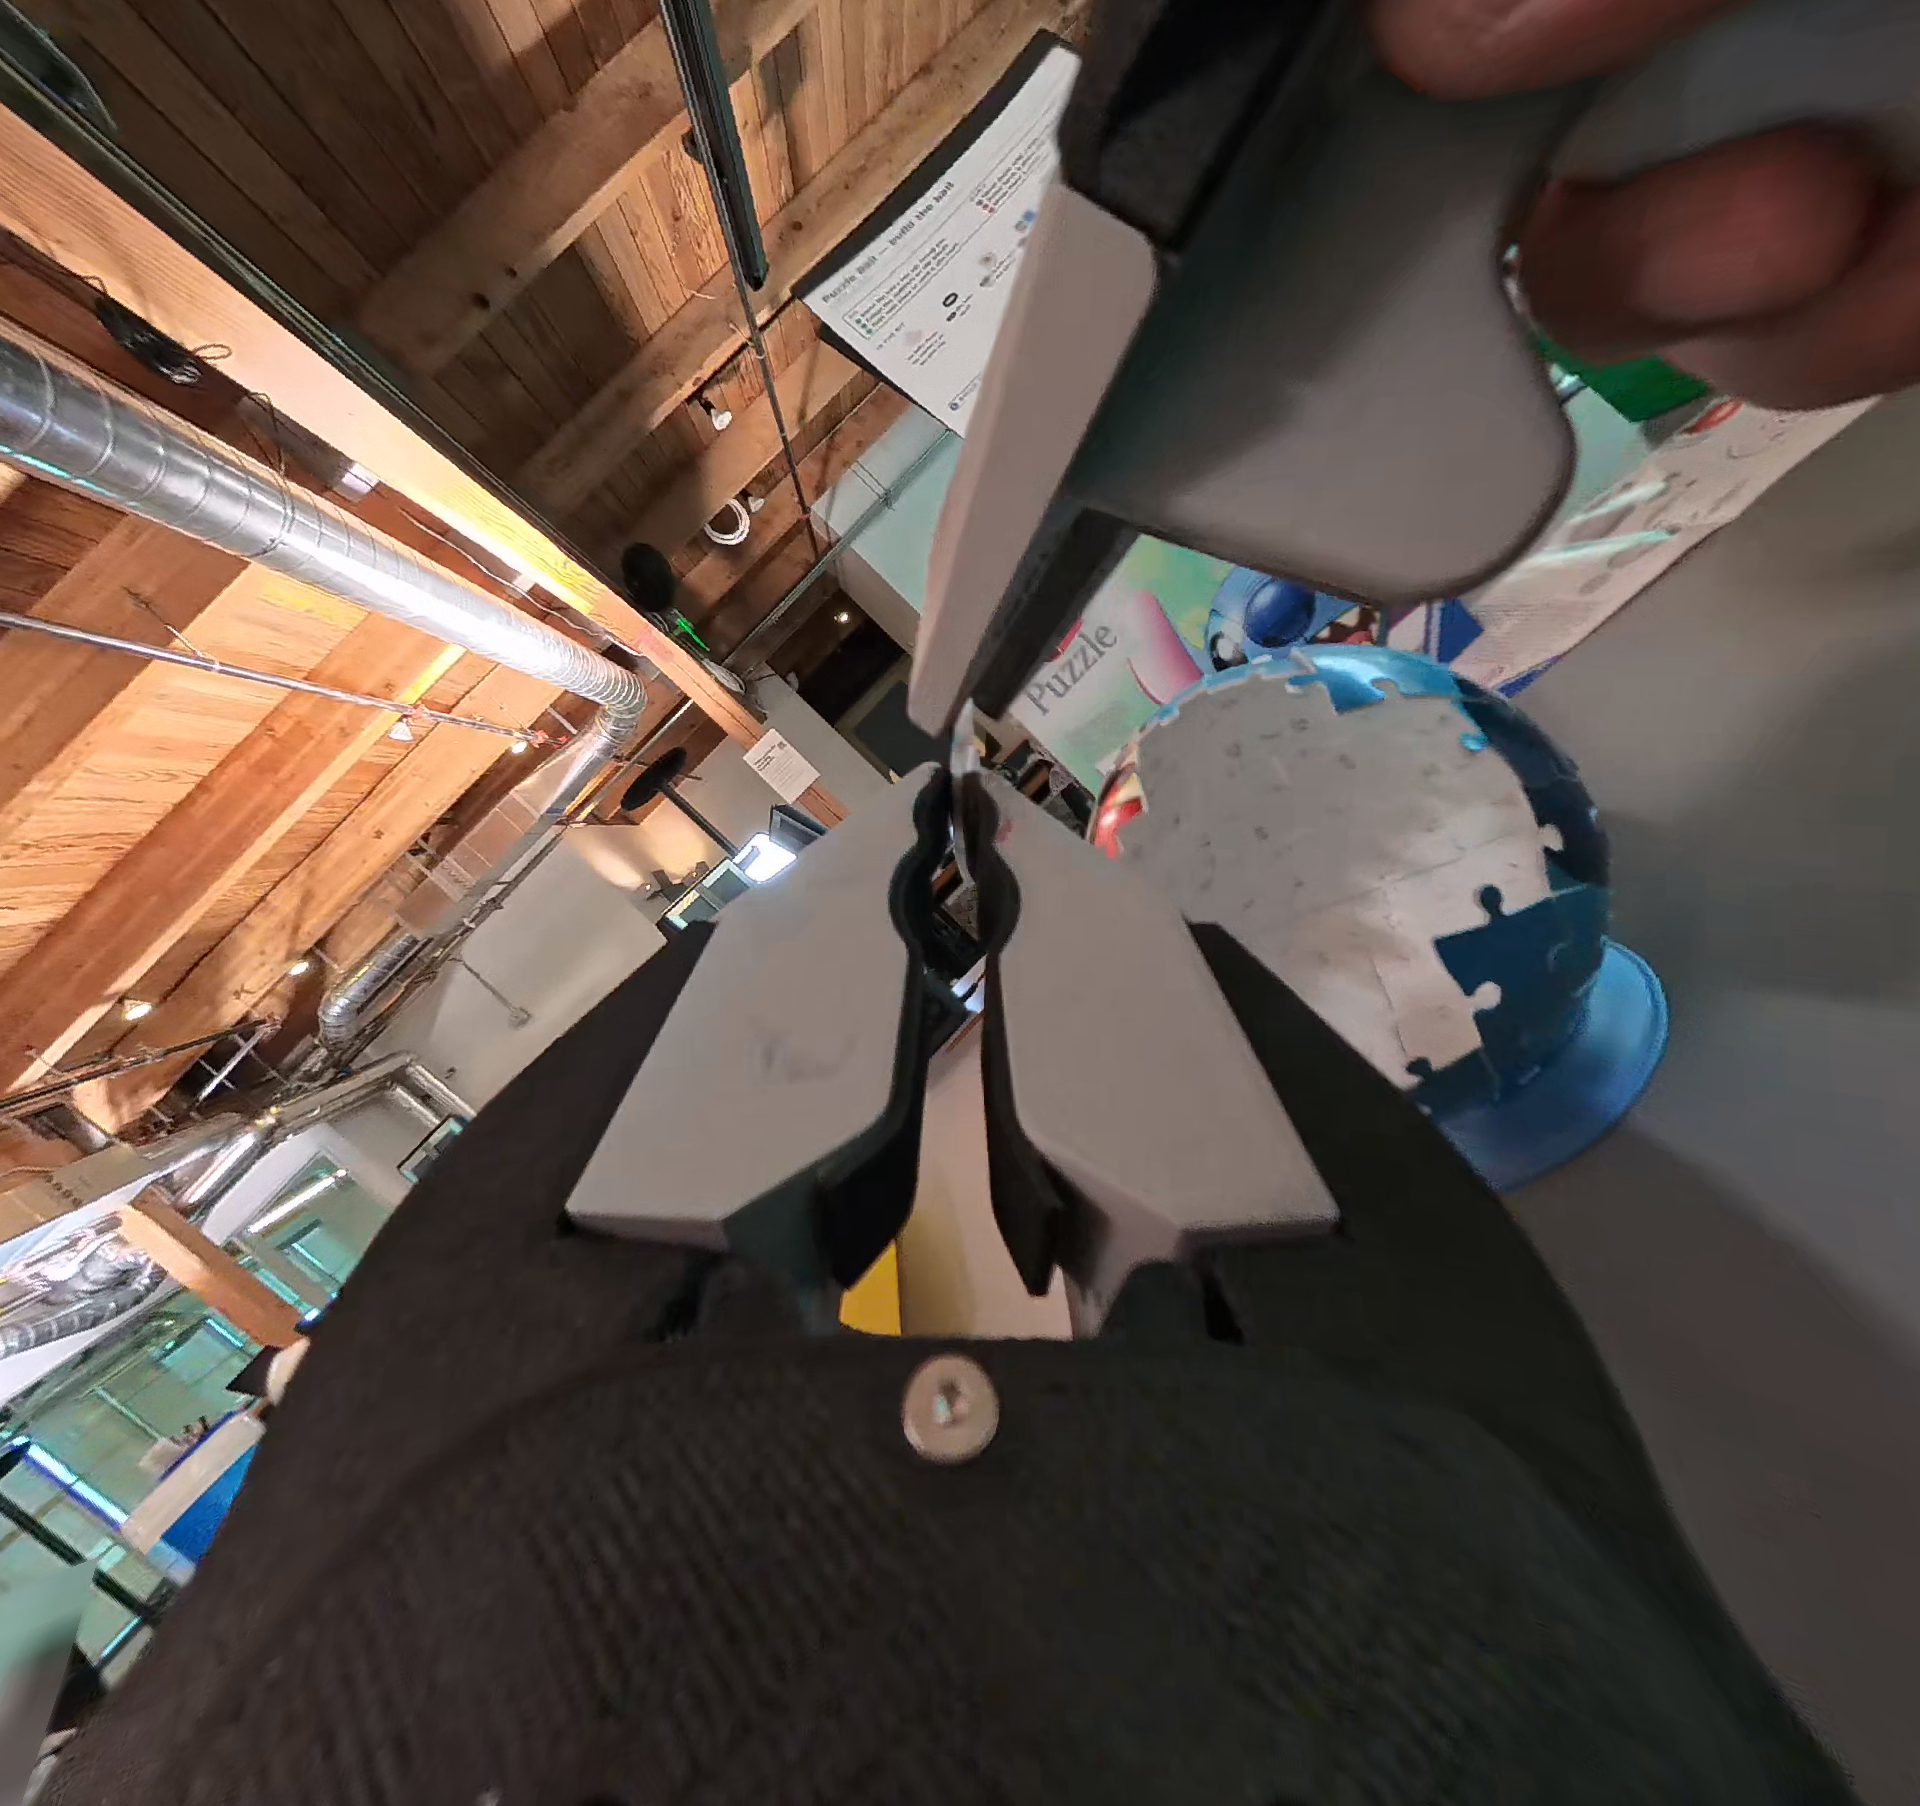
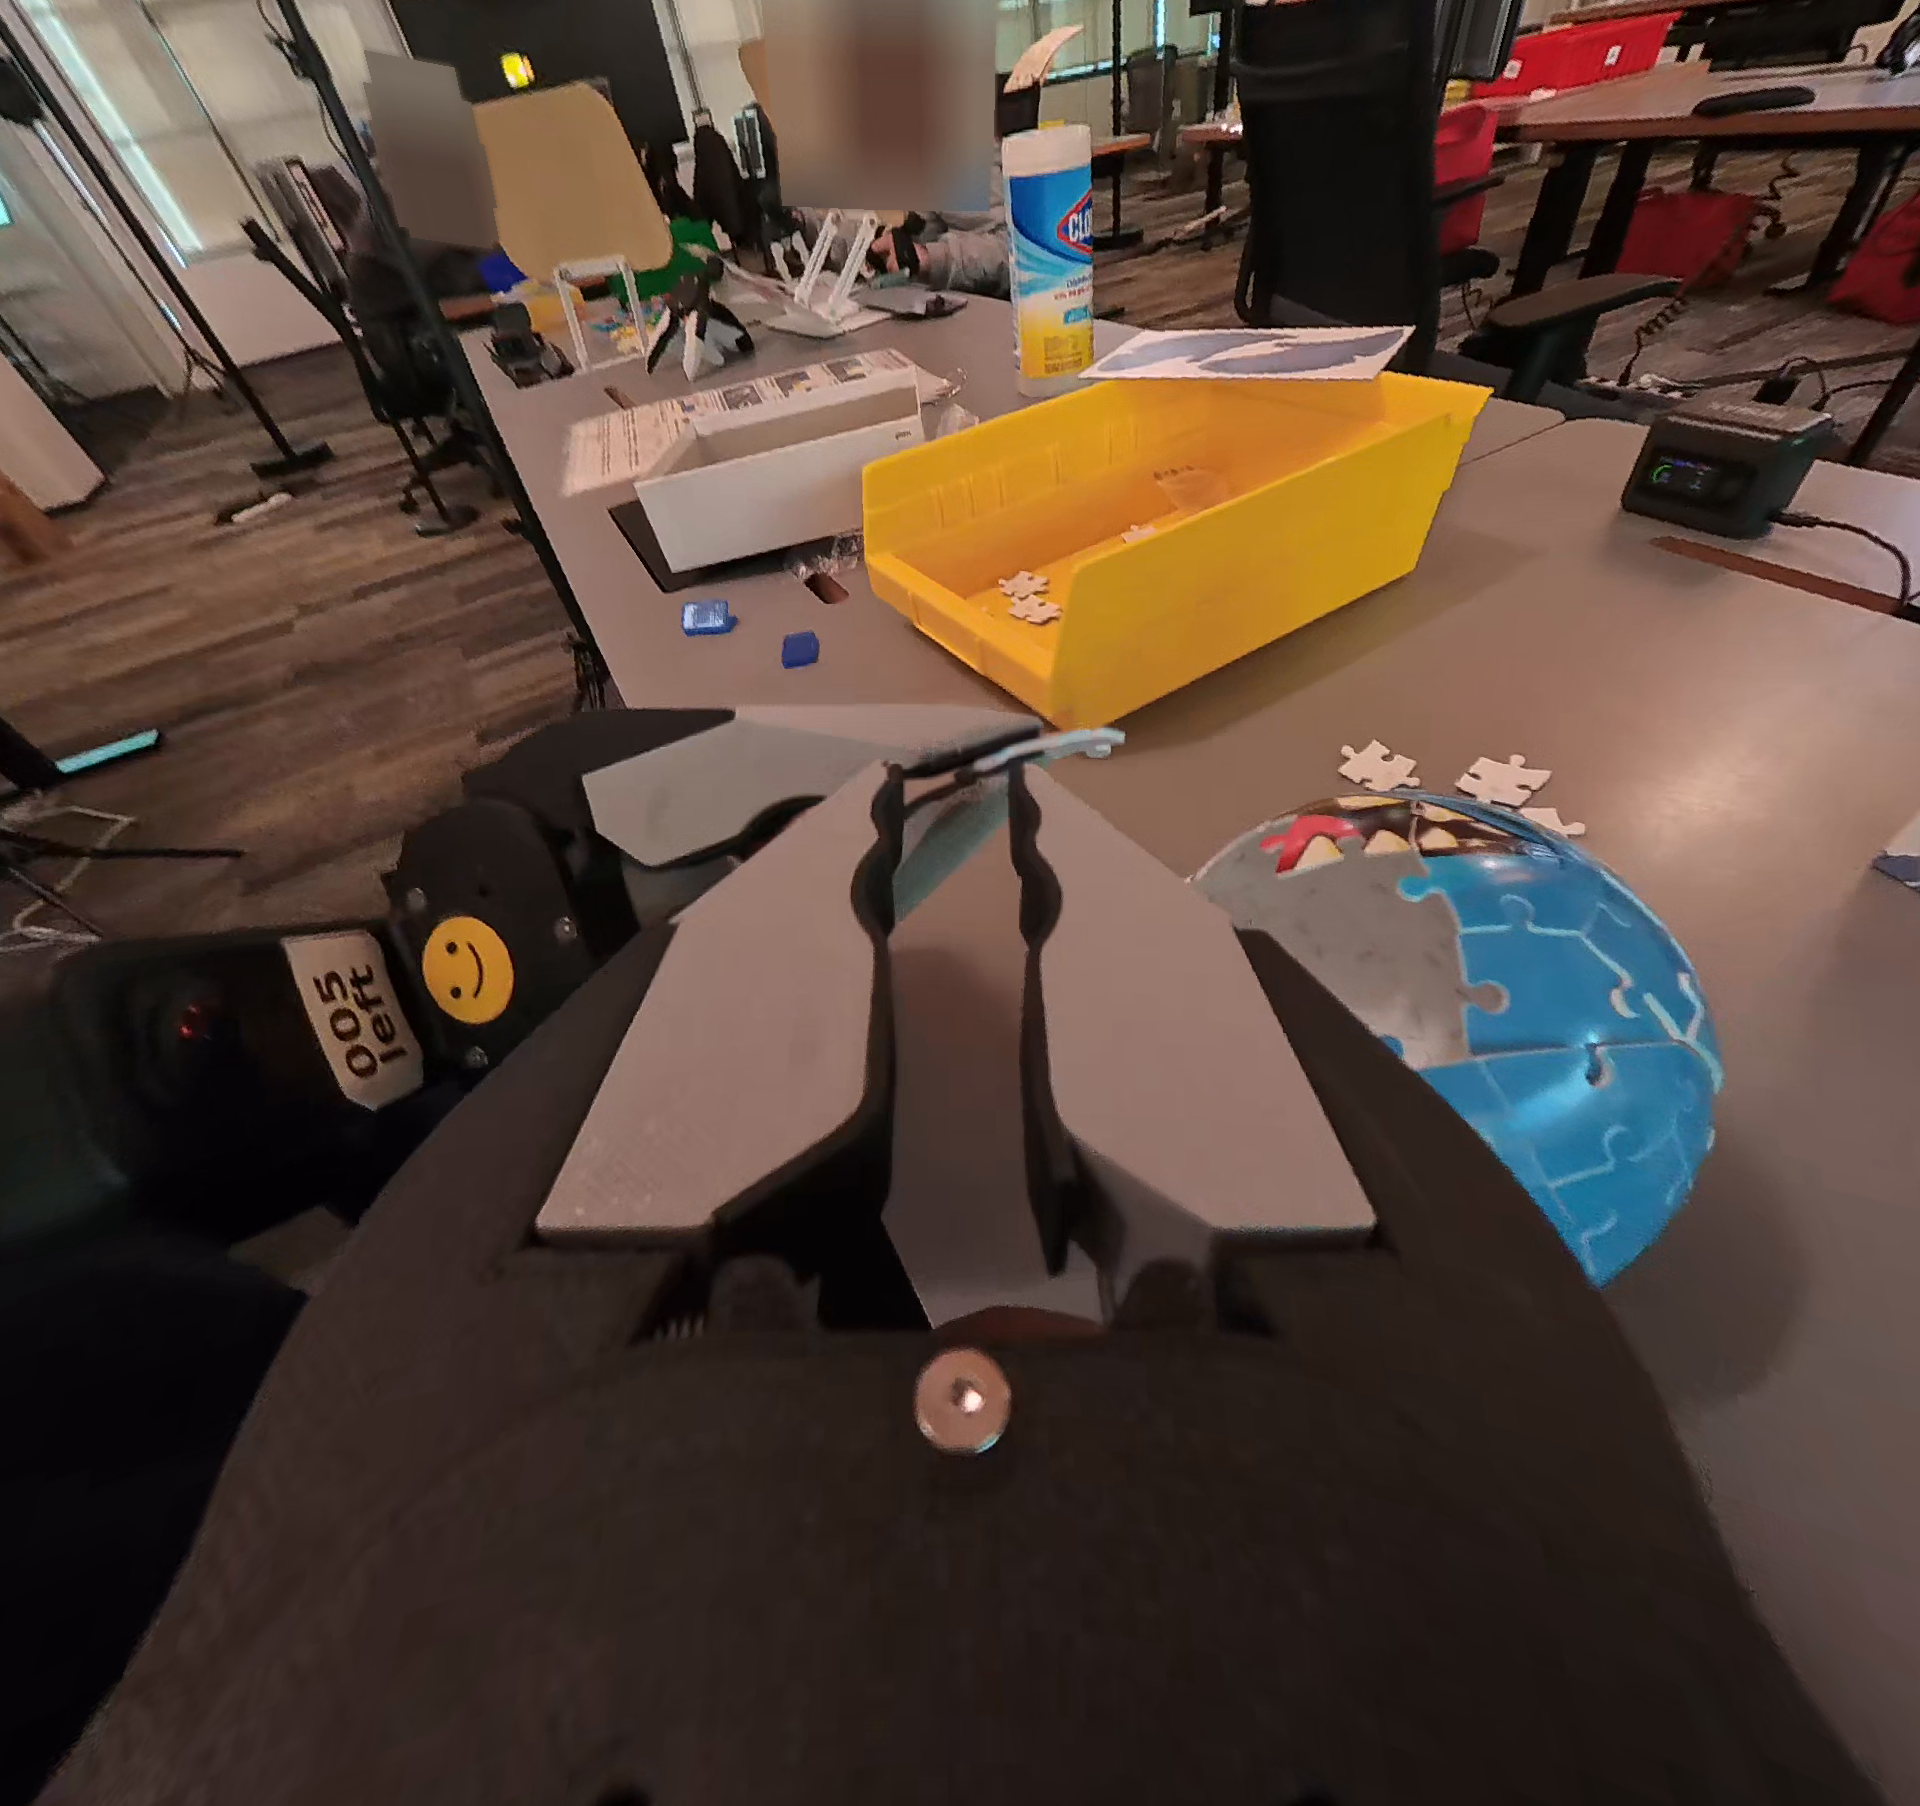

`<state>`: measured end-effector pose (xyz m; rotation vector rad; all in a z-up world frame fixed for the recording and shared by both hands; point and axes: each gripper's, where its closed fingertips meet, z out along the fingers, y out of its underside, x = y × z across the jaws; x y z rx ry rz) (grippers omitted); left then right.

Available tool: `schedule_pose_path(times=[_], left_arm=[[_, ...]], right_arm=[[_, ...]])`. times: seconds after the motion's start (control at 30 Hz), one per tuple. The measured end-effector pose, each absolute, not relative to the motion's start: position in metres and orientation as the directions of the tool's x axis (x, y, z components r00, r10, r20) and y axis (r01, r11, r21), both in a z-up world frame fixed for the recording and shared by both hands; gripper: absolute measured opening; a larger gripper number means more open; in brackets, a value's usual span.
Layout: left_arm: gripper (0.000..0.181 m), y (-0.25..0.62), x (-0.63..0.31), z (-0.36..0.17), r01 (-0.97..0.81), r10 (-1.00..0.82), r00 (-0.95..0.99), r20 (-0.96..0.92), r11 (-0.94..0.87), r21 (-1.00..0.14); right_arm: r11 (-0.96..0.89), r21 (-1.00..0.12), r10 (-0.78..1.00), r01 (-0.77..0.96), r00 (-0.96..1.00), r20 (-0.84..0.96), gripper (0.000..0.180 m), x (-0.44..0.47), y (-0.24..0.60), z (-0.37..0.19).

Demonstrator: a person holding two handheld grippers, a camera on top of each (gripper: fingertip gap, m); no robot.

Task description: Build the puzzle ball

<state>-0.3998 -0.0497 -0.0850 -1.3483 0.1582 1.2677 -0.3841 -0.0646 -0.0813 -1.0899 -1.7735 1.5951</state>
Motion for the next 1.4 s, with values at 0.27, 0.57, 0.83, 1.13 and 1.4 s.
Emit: schedule_pose_path(times=[0.27, 0.57, 0.83, 1.13, 1.4], left_arm=[[0.0, -0.047, -0.401, -0.092, -0.757, 0.573, 0.327, -0.751, -0.317, -0.571], [0.0, -0.046, -0.405, -0.099, -0.776, 0.545, 0.285, -0.789, -0.352, -0.524], [0.001, -0.047, -0.406, -0.1, -0.792, 0.541, 0.265, -0.798, -0.35, -0.5], [0.02, -0.057, -0.412, -0.091, -0.787, 0.573, 0.251, -0.78, -0.349, -0.509], [0.026, -0.055, -0.413, -0.101, -0.779, 0.542, 0.273, -0.795, -0.359, -0.513]], right_arm=[[-0.063, -0.953, 0.82, 0.296, -0.529, -0.219, 0.003, -0.395, -0.061, -0.094], [-0.13, -0.93, 0.78, 0.345, -0.544, -0.31, 0.001, -0.4, -0.059, -0.102], [-0.122, -0.929, 0.78, 0.348, -0.546, -0.307, 0.001, -0.399, -0.057, -0.104], [-0.107, -0.934, 0.79, 0.342, -0.541, -0.289, 0.0, -0.395, -0.054, -0.103], [-0.076, -0.939, 0.801, 0.335, -0.541, -0.257, 0.0, -0.395, -0.055, -0.105]])
